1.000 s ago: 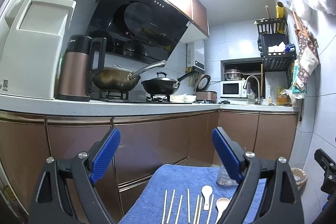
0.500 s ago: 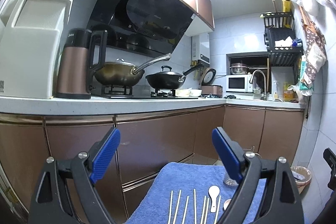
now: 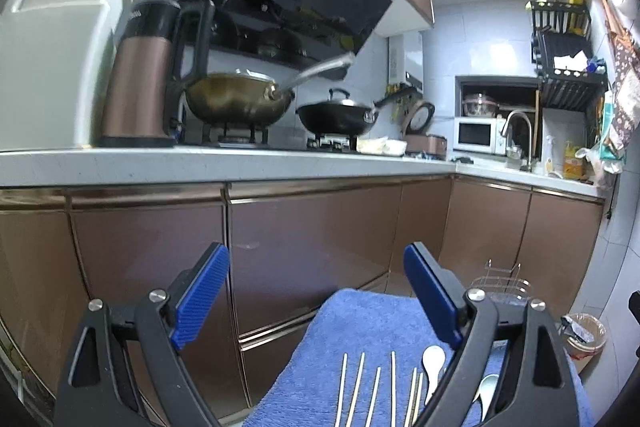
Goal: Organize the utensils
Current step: 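Move both tools down toward the chopsticks and spoons on the blue towel, then grasp a wooden chopstick with the left tool while the right tool grasps the light-blue spoon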
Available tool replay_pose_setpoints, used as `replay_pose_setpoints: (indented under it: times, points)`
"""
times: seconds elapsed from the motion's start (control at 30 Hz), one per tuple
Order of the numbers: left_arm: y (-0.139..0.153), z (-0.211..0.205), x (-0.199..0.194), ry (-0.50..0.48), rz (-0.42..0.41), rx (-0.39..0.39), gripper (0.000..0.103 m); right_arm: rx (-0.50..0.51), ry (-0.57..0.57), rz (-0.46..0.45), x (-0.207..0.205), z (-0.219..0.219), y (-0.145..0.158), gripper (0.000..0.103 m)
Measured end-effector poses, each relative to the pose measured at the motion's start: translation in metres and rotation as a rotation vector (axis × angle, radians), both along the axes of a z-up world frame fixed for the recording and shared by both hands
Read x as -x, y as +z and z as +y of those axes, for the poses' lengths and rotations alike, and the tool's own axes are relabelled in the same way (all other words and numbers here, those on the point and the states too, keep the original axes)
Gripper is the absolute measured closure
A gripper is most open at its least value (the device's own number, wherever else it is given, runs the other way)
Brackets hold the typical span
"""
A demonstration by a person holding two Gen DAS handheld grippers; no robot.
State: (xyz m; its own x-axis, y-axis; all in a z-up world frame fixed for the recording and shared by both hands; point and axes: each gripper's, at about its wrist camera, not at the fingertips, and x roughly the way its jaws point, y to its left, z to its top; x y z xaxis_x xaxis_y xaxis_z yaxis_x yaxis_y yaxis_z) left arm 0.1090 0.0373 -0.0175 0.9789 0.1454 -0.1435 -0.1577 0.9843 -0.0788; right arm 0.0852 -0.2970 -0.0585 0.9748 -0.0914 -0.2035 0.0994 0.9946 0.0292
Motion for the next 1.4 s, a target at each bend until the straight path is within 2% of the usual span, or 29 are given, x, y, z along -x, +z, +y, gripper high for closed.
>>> replay_pose_setpoints:
  times: [0.17, 0.47, 0.67, 0.73, 0.83, 0.97, 1.23, 1.33, 1.4]
  points:
    - [-0.021, -0.002, -0.032, -0.056, 0.122, 0.021, 0.014, -0.048, 0.042, 0.109, -0.030, -0.011, -0.021, 0.000]
    - [-0.071, -0.017, -0.087, -0.175, 0.363, 0.039, 0.014, -0.147, 0.207, 0.322, -0.082, -0.018, -0.076, 0.002]
    - [-0.094, -0.025, -0.114, -0.229, 0.468, 0.029, 0.015, -0.193, 0.335, 0.475, -0.118, -0.017, -0.115, 0.030]
    - [-0.101, -0.026, -0.123, -0.250, 0.502, 0.032, 0.015, -0.207, 0.376, 0.531, -0.132, -0.017, -0.128, 0.046]
    - [-0.113, -0.028, -0.138, -0.283, 0.561, 0.047, 0.015, -0.225, 0.432, 0.609, -0.153, -0.016, -0.146, 0.055]
    - [-0.127, -0.033, -0.156, -0.328, 0.629, 0.064, 0.016, -0.240, 0.496, 0.679, -0.172, -0.014, -0.165, 0.062]
    - [-0.155, -0.059, -0.191, -0.444, 0.776, 0.065, 0.018, -0.232, 0.566, 0.742, -0.191, -0.014, -0.184, 0.068]
    - [-0.164, -0.072, -0.199, -0.483, 0.820, 0.048, 0.023, -0.232, 0.587, 0.755, -0.195, -0.014, -0.187, 0.070]
    - [-0.171, -0.081, -0.207, -0.507, 0.852, 0.032, 0.031, -0.228, 0.600, 0.763, -0.198, -0.012, -0.189, 0.072]
